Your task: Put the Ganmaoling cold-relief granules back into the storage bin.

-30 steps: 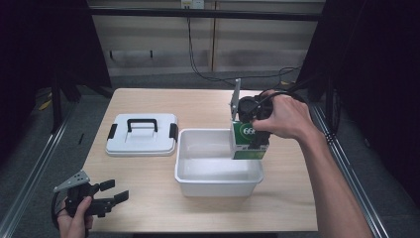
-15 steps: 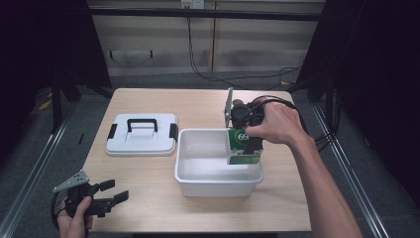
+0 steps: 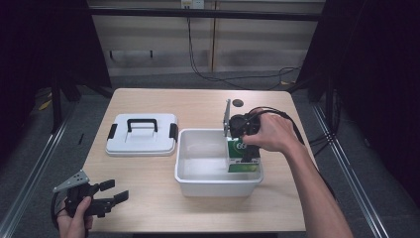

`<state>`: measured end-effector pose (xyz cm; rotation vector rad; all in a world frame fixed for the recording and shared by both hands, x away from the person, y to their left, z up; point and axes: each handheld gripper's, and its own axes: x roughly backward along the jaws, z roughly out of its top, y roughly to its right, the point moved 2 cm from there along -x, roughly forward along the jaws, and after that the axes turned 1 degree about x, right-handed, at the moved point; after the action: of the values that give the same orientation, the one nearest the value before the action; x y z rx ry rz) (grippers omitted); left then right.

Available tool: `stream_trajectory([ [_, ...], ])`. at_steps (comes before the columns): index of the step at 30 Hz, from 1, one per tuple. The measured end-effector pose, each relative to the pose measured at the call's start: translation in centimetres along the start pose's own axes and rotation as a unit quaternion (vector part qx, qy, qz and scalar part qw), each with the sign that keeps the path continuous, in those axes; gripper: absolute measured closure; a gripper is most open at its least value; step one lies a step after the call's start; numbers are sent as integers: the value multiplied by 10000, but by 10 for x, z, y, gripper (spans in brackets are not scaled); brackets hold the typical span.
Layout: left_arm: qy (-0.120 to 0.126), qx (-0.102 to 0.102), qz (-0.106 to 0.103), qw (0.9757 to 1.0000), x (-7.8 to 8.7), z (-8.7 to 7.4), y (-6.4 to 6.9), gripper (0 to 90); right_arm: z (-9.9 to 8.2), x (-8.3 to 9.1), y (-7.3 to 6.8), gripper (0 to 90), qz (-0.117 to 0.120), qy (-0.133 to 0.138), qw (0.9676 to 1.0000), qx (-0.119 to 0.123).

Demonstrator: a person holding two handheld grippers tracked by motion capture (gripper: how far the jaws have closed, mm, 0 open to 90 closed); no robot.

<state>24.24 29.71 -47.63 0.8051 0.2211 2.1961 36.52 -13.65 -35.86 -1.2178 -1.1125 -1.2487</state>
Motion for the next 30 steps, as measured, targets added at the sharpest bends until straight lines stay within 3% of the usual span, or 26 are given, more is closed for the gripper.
stream_trajectory([
  [19,3,-19,10,10000,0,0,0,162,-1,-45,5,156,88,-117,9999,-81],
  [30,6,-24,9,10000,1,0,0,162,1,-61,3,154,110,-266,9995,-150],
])
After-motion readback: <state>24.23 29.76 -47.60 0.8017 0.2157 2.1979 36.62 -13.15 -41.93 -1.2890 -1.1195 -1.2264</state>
